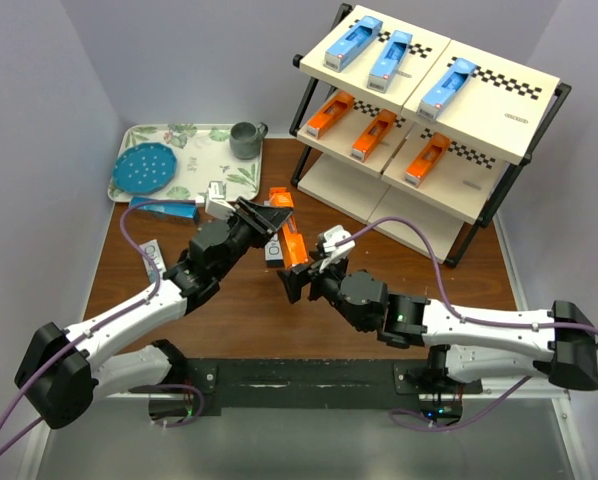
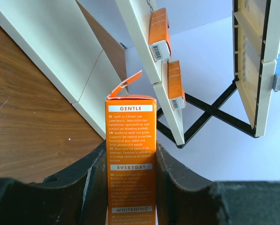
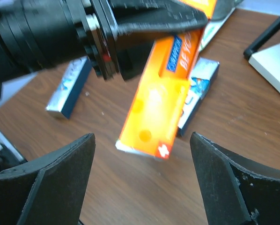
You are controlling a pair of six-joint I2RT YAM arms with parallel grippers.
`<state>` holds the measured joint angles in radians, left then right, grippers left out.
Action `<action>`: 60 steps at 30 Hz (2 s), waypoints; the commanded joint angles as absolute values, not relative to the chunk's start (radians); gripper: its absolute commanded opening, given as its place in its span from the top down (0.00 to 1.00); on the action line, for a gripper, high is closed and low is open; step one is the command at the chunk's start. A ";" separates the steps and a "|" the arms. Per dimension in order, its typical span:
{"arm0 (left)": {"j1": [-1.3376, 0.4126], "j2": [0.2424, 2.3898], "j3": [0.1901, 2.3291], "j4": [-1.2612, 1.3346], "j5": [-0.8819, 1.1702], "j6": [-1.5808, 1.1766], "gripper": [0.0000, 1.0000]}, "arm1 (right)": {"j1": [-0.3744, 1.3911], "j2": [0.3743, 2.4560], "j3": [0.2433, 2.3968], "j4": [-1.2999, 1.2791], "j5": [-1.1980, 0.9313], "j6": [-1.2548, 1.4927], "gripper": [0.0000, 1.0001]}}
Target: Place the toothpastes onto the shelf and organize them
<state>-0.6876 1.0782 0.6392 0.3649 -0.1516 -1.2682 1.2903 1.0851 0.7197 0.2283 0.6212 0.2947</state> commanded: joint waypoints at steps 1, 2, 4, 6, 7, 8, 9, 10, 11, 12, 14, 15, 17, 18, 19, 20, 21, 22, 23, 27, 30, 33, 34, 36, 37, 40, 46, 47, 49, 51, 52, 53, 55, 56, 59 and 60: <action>-0.683 1.054 0.637 0.422 -0.132 -1.292 0.76 | 1.299 1.130 0.788 0.365 0.706 0.296 0.17; -0.683 1.054 0.637 0.426 -0.126 -1.292 0.76 | 1.299 1.138 0.793 0.365 0.713 0.295 0.19; -0.683 1.054 0.638 0.433 -0.120 -1.292 0.76 | 1.301 1.154 0.799 0.379 0.733 0.296 0.25; -0.683 1.052 0.637 0.439 -0.110 -1.292 0.76 | 1.299 1.166 0.801 0.388 0.747 0.296 0.32; -0.683 1.052 0.637 0.440 -0.104 -1.292 0.76 | 1.299 1.170 0.802 0.388 0.761 0.298 0.38; -0.684 1.052 0.637 0.446 -0.100 -1.290 0.76 | 1.299 1.175 0.802 0.387 0.764 0.298 0.41; -0.683 1.052 0.638 0.446 -0.097 -1.286 0.76 | 1.299 1.177 0.804 0.384 0.767 0.298 0.44; -0.683 1.052 0.640 0.448 -0.091 -1.284 0.76 | 1.301 1.178 0.805 0.385 0.770 0.305 0.52; -0.683 1.051 0.640 0.449 -0.087 -1.279 0.76 | 1.301 1.177 0.802 0.380 0.772 0.308 0.56; -0.683 1.052 0.641 0.451 -0.084 -1.273 0.75 | 1.301 1.175 0.802 0.368 0.775 0.311 0.60; -0.683 1.048 0.640 0.451 -0.078 -1.263 0.70 | 1.301 1.160 0.804 0.344 0.779 0.321 0.69; -0.683 1.046 0.640 0.451 -0.077 -1.240 0.60 | 1.301 1.152 0.804 0.313 0.779 0.324 0.72; -0.683 1.032 0.640 0.439 -0.083 -1.194 0.50 | 1.301 1.119 0.804 0.273 0.772 0.330 0.78; -0.683 1.025 0.640 0.431 -0.089 -1.175 0.40 | 1.301 1.106 0.808 0.218 0.769 0.331 0.79; -0.683 1.006 0.641 0.422 -0.109 -1.157 0.34 | 1.301 1.092 0.810 0.184 0.765 0.342 0.81; -0.683 0.996 0.641 0.402 -0.121 -1.110 0.30 | 1.301 1.056 0.811 0.152 0.762 0.350 0.82; -0.683 0.983 0.641 0.390 -0.135 -1.083 0.21 | 1.301 1.039 0.815 0.076 0.758 0.360 0.83; -0.683 0.957 0.644 0.376 -0.170 -1.056 0.17 | 1.301 1.016 0.815 0.034 0.756 0.383 0.83; -0.683 0.942 0.647 0.342 -0.192 -0.995 0.14 | 1.301 0.997 0.818 0.003 0.758 0.397 0.83; -0.681 0.862 0.684 0.246 -0.320 -0.806 0.06 | 1.302 0.870 0.848 -0.341 0.788 0.495 0.86; -0.681 0.796 0.693 0.190 -0.437 -0.643 0.05 | 1.301 0.816 0.909 -0.585 0.860 0.583 0.87; -0.681 0.733 0.677 0.163 -0.549 -0.500 0.04 | 1.301 0.773 1.006 -0.826 0.966 0.676 0.87; -0.681 0.706 0.669 0.160 -0.596 -0.470 0.04 | 1.301 0.766 1.031 -0.872 0.986 0.686 0.87; -0.681 0.683 0.643 0.158 -0.646 -0.393 0.03 | 1.301 0.773 1.116 -1.039 1.054 0.725 0.87; -0.681 0.664 0.634 0.156 -0.684 -0.373 0.03 | 1.301 0.793 1.146 -1.098 1.081 0.779 0.87; -0.680 0.632 0.600 0.155 -0.738 -0.327 0.01 | 1.302 0.833 1.250 -1.334 1.155 0.928 0.86; -0.680 0.603 0.535 0.164 -0.767 -0.276 0.00 | 1.267 0.919 1.335 -1.565 1.233 1.120 0.87; -0.680 0.600 0.525 0.166 -0.770 -0.262 0.00 | 1.256 0.923 1.338 -1.563 1.239 1.127 0.87; -0.680 0.601 0.517 0.167 -0.778 -0.249 0.00 | 1.217 0.948 1.338 -1.557 1.262 1.134 0.87; -0.680 0.603 0.514 0.167 -0.779 -0.230 0.00 | 1.145 0.968 1.324 -1.481 1.266 1.056 0.86; -0.680 0.603 0.511 0.169 -0.781 -0.224 0.00 | 1.112 0.971 1.316 -1.432 1.252 1.011 0.86; -0.680 0.603 0.512 0.169 -0.781 -0.212 0.00 | 1.080 0.966 1.293 -1.374 1.238 0.958 0.85; -0.680 0.601 0.512 0.170 -0.781 -0.201 0.00 | 0.979 0.945 1.267 -1.185 1.183 0.794 0.85; -0.680 0.600 0.511 0.170 -0.781 -0.192 0.00 | 0.945 0.940 1.244 -1.133 1.168 0.749 0.85; -0.680 0.595 0.506 0.167 -0.781 -0.183 0.00 | 0.819 0.954 1.233 -1.023 1.111 0.643 0.85; -0.680 0.591 0.506 0.166 -0.779 -0.183 0.00 | 0.786 0.957 1.232 -0.968 1.098 0.588 0.85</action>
<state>-0.6827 0.6052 0.5098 0.1337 -0.7521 -0.2203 0.8803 0.9577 1.2343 -1.1851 1.1278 0.7918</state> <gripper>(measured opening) 0.995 0.393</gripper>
